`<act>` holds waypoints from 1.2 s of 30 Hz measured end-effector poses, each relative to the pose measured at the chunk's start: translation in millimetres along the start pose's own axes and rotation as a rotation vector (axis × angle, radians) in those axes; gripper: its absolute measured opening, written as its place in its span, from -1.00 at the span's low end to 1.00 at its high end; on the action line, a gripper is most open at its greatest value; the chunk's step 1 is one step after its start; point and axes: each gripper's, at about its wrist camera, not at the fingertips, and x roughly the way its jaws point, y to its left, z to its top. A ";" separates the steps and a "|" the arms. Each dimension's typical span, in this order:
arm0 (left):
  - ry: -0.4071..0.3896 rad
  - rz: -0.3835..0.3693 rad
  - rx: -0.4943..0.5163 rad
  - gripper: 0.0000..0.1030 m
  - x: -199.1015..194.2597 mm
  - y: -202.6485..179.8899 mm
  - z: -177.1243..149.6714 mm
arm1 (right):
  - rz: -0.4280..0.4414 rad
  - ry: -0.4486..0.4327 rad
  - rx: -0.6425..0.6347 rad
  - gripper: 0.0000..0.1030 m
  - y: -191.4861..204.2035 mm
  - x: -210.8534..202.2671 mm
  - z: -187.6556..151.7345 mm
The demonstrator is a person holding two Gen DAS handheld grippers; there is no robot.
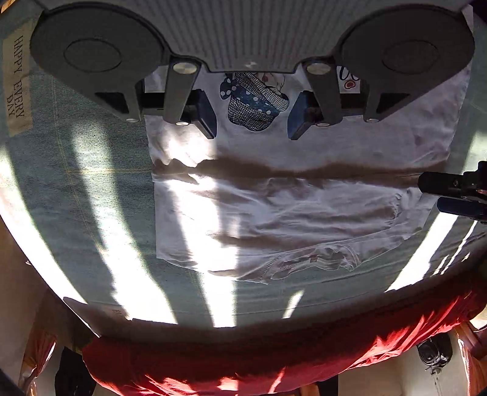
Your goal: Fold clothes
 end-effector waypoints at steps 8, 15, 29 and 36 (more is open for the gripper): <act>-0.004 0.110 -0.030 0.43 38.5 9.4 -49.8 | 0.018 0.034 -0.090 0.22 31.6 49.5 -8.5; -0.074 0.103 -0.043 0.53 50.8 6.6 -75.3 | 0.035 -0.066 -0.133 0.47 31.6 58.9 -33.2; -0.133 0.127 -0.168 0.56 14.3 2.3 -155.4 | 0.057 -0.129 -0.080 0.74 24.5 20.5 -102.9; -0.215 0.103 -0.235 0.56 -24.4 6.7 -161.0 | 0.063 -0.091 -0.120 0.97 31.3 8.2 -137.7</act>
